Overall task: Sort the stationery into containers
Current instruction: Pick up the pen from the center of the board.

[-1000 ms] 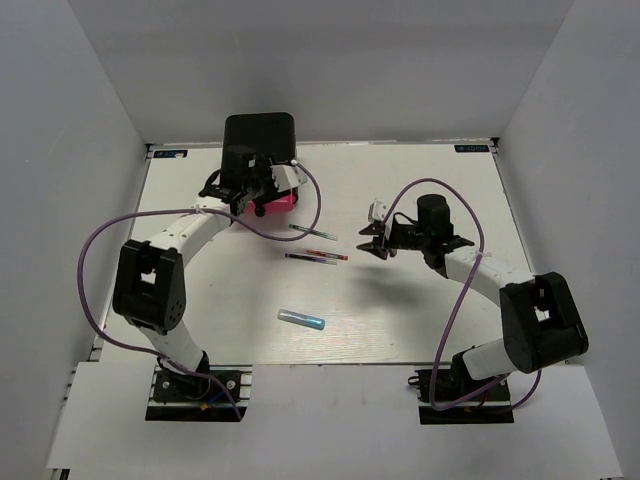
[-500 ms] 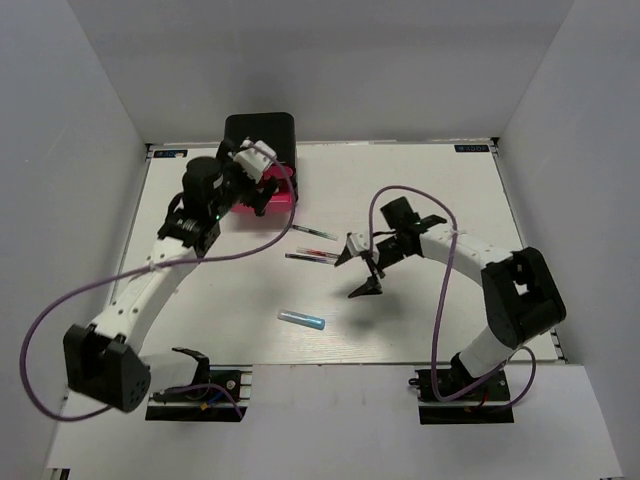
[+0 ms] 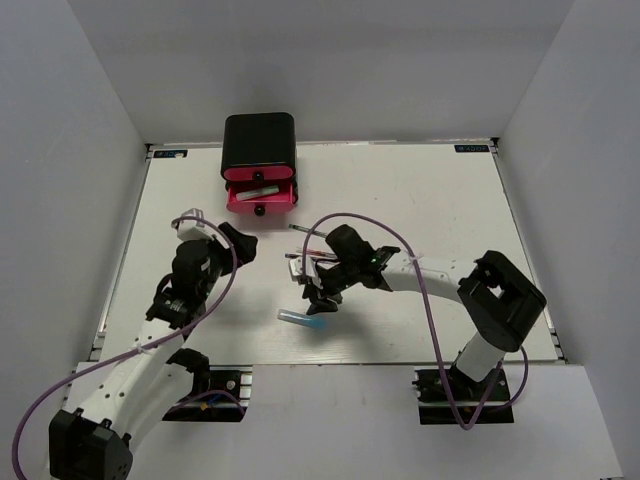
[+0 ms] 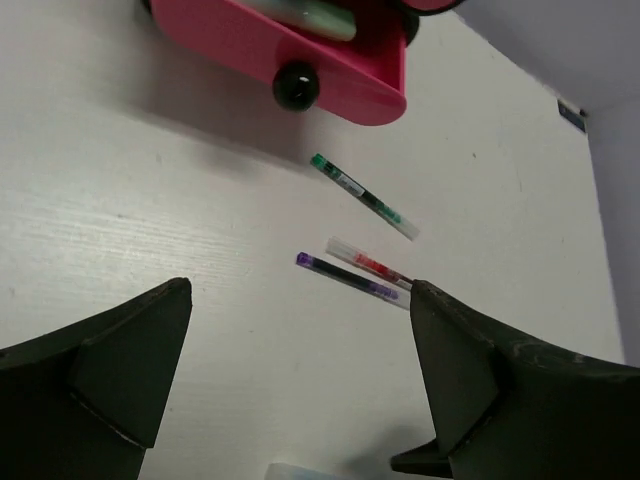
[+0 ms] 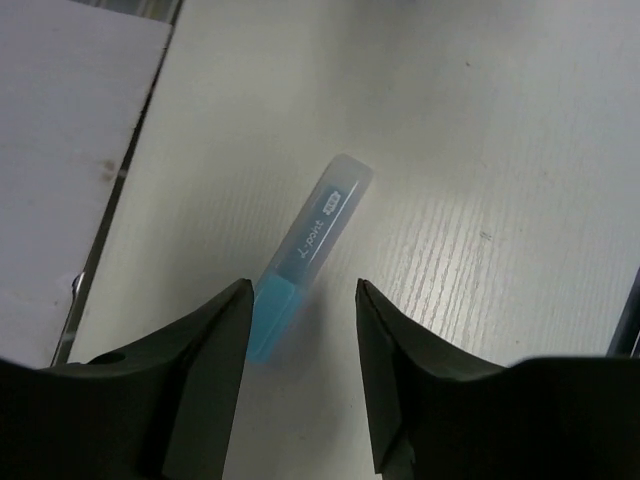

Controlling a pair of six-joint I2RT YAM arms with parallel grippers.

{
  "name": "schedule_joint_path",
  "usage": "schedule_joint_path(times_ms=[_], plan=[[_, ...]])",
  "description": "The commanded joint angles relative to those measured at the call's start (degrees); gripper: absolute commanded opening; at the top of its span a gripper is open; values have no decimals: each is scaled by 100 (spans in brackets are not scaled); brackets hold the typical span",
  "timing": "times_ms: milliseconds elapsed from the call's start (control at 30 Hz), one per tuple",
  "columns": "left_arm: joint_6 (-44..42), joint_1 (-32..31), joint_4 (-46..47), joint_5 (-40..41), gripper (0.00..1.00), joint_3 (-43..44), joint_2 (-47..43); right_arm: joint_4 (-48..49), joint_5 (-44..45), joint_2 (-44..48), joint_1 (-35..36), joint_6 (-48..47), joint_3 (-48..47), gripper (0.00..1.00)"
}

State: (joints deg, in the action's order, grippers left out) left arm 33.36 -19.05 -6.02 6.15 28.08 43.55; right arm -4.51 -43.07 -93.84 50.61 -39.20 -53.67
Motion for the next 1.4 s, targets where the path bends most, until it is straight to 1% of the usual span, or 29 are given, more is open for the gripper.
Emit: schedule_joint_path(times_ms=[0, 67, 100, 267, 400, 500, 633, 700, 767, 800, 867, 900, 933, 1000, 1033, 1067, 1100, 1133, 1167, 1200, 1233, 1267, 1300, 1333, 1367], plan=[[1731, 33, -170, 527, 100, -267, -267, 715, 887, -134, 168, 905, 111, 52], [1936, 33, -346, 589, 100, -338, -268, 715, 1116, -230, 291, 958, 85, 56], [2146, 33, -399, 641, 100, -407, -268, 715, 1299, -266, 326, 993, 67, 56], [3043, 33, -900, 1001, 100, -583, -198, 601, 1512, -530, 590, 1098, -56, 59], [3404, 33, -1129, 1124, 98, -584, -145, 627, 1801, -635, 844, 1204, 5, 59], [3475, 33, -1182, 1195, 98, -584, -206, 688, 1977, -670, 950, 1292, 58, 60], [3843, 33, -1235, 1379, 99, -584, -259, 750, 2381, -784, 1012, 1363, 85, 60], [4072, 33, -1235, 1380, 99, -645, -259, 776, 2487, -872, 1030, 1363, 102, 57], [4291, 33, -1147, 1380, 99, -698, -190, 829, 2557, -899, 1030, 1354, 137, 51], [4371, 33, -1060, 1380, 99, -698, -137, 838, 2567, -890, 1039, 1310, 164, 46], [4432, 33, -875, 1319, 99, -698, -23, 856, 2575, -899, 1039, 1275, 181, 39], [4433, 33, -796, 1257, 99, -698, 135, 856, 2567, -899, 1030, 1222, 181, 29], [4433, 33, -621, 1257, 99, -698, 223, 821, 2541, -882, 1030, 1204, 155, 23], [4154, 33, -453, 1117, 97, -584, 408, 759, 2558, -742, 951, 1056, 85, 12], [4004, 33, -287, 1116, 96, -532, 565, 768, 2575, -697, 925, 959, 59, 1], [3750, 33, -216, 1047, 92, -531, 654, 794, 2584, -645, 785, 906, 32, 0], [3687, 33, -163, 994, 89, -479, 724, 812, 2549, -453, 714, 792, -133, 0], [3686, 33, -162, 993, 84, -478, 786, 794, 2384, -398, 626, 652, -205, 0], [3686, 33, -49, 993, 78, -478, 839, 794, 2286, -337, 347, 590, -284, 0], [3686, 33, 47, 993, 63, -478, 900, 872, 2111, -241, 240, 519, -519, 0], [3686, 33, 188, 993, 53, -583, 901, 943, 2057, -153, 161, 319, -609, 0], [3686, 33, 572, 924, 45, -653, 901, 1057, 2013, -152, -110, 264, -705, 0], [3686, 33, 828, 923, 35, -750, 901, 1093, 1969, -178, -226, 185, -1063, 0], [3738, 33, 1083, 871, 32, -925, 901, 1119, 1760, -309, -305, 124, -1197, 0], [3739, 33, 1529, 870, 32, -1014, 901, 1224, 1715, -371, -558, 36, -1320, 0]])
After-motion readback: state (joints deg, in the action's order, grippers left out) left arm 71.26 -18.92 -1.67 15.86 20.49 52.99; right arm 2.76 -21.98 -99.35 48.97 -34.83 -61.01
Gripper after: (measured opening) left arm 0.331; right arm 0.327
